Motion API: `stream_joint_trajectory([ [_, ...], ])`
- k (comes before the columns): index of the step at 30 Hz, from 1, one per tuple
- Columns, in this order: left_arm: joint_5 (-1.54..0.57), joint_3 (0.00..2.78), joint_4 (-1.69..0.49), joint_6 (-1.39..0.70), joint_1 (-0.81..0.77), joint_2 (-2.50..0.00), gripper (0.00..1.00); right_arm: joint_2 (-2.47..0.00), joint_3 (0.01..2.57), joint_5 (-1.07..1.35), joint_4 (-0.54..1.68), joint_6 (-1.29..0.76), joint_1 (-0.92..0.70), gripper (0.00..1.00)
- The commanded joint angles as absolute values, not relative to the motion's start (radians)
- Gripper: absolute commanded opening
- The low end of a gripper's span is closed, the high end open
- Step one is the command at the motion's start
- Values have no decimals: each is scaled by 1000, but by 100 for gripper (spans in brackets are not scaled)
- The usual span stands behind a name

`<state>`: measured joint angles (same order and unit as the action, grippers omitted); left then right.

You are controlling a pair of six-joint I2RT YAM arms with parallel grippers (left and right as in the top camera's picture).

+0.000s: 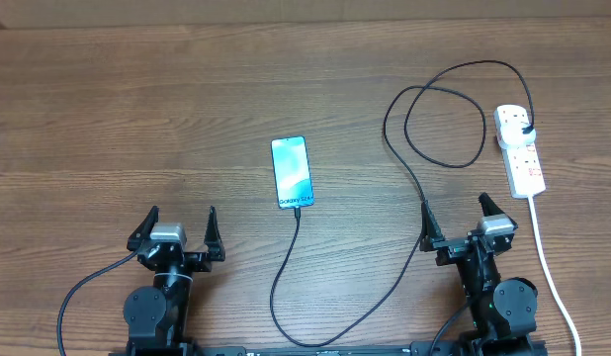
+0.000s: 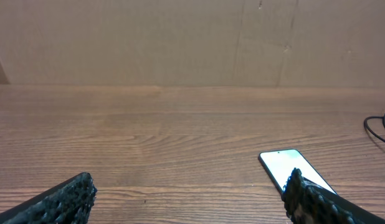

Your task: Plug charger to phone and switch on socket

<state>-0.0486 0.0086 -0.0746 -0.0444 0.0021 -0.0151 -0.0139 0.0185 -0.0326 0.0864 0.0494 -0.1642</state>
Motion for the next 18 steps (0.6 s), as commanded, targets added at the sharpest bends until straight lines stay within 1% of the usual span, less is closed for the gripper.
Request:
stream_joint_trajectory([
  [1,-44,5,-76,-22,8,-4,100,-3,8,-31,81,54,-159,100],
  [8,-44,5,-76,-22,8,-4,100,-3,8,-33,75,54,-159,100],
  [12,-44,5,-76,-22,8,-4,100,-3,12,-82,79,53,-159,100],
  [18,-44,5,-76,-22,8,-4,100,-44,101,-117,152,54,-155,100],
])
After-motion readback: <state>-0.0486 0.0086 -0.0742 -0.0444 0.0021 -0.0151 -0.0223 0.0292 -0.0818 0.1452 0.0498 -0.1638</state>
